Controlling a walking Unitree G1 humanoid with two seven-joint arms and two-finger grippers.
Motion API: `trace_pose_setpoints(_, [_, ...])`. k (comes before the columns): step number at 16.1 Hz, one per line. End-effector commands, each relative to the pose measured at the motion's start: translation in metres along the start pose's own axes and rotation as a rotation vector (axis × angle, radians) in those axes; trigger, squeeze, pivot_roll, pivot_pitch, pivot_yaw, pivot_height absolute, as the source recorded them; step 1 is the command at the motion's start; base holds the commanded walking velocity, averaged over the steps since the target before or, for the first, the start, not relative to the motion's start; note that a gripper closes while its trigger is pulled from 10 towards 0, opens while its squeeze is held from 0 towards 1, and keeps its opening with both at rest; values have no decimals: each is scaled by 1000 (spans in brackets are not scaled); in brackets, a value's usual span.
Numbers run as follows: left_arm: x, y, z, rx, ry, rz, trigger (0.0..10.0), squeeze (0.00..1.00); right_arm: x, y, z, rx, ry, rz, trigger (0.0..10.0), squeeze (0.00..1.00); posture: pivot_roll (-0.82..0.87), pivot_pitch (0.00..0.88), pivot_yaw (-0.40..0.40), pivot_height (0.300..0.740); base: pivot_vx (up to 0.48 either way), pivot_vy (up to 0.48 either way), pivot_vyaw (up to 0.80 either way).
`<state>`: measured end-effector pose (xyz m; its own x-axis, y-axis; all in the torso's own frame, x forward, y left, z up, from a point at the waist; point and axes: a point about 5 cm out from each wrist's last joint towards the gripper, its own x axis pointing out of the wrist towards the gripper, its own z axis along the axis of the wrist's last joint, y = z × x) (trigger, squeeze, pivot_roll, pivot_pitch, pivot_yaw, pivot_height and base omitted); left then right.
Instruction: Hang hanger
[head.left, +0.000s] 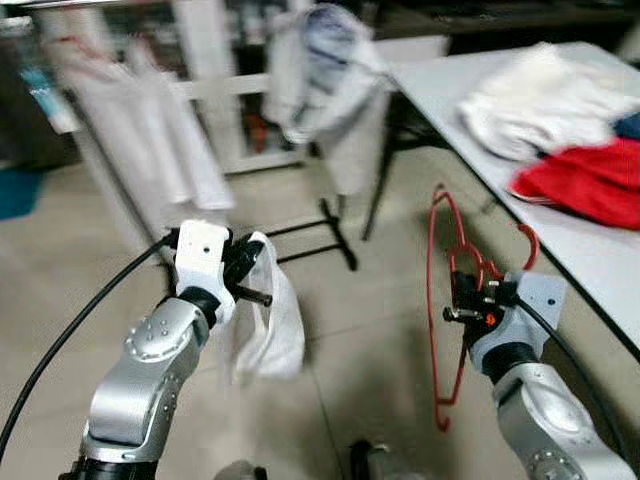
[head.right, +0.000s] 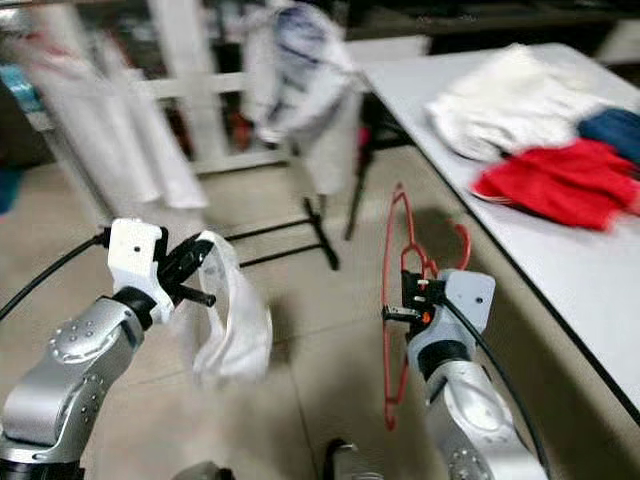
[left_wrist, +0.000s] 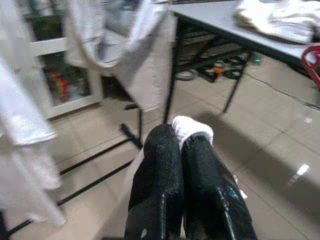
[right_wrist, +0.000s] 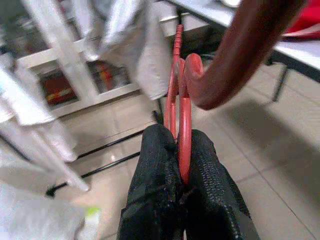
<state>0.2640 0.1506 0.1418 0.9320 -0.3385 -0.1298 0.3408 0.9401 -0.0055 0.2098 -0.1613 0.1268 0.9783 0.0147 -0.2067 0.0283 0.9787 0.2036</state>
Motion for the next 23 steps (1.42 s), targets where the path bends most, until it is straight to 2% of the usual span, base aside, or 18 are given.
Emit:
trace_pose_setpoints(1, [1, -4, 10, 26, -43, -5, 10000, 0, -1, -4, 5, -6, -27, -30, 10000, 0, 32, 87, 24, 740, 0, 0, -800])
trace_pose_setpoints(4, [2, -5, 9, 38, -26, -7, 10000, 0, -1, -6, 6, -6, -28, -48, 10000, 0, 31, 97, 25, 740, 0, 0, -800])
trace_pose_setpoints(5, [3, -6, 9, 36, -27, -4, 10000, 0, -1, -9, 5, -53, -12, -64, 10000, 0, 29, 101, 22, 740, 0, 0, -800])
trace_pose_setpoints(7, [3, -6, 9, 34, -26, -2, 10000, 0, -1, -11, 6, -64, -16, -72, 10000, 0, 28, 104, 20, 740, 0, 0, -800])
trace_pose_setpoints(10, [2, -8, 8, 27, -25, 0, 10000, 0, -1, -11, 12, -54, -54, -93, 10000, 0, 22, 108, 16, 740, 0, 0, -800])
trace_pose_setpoints(11, [2, -8, 8, 27, -26, 0, 10000, 0, -1, -9, 13, -22, -53, -76, 10000, 0, 20, 110, 15, 740, 0, 0, -800])
trace_pose_setpoints(14, [3, -8, 9, 27, -29, -1, 10000, 0, 0, -7, 13, -20, -49, -61, 10000, 0, 19, 111, 18, 740, 0, 0, -792])
trace_pose_setpoints(16, [3, -9, 9, 29, -32, -3, 10000, 0, 0, -9, 16, -58, -93, -89, 10000, 0, 20, 109, 19, 740, 0, 0, -794])
trace_pose_setpoints(21, [3, -10, 9, 31, -32, -7, 10000, 0, 1, -6, 17, -27, -99, -72, 10000, 0, 20, 108, 20, 740, 0, 0, -800])
trace_pose_setpoints(22, [4, -9, 9, 32, -30, -8, 10000, 0, 3, -6, 19, -73, -132, -108, 10000, 0, 18, 107, 20, 740, 0, 0, -800])
trace_pose_setpoints(23, [4, -9, 9, 33, -31, -9, 10000, 0, 4, -5, 17, -78, -126, -101, 10000, 0, 18, 107, 20, 740, 0, 0, -800])
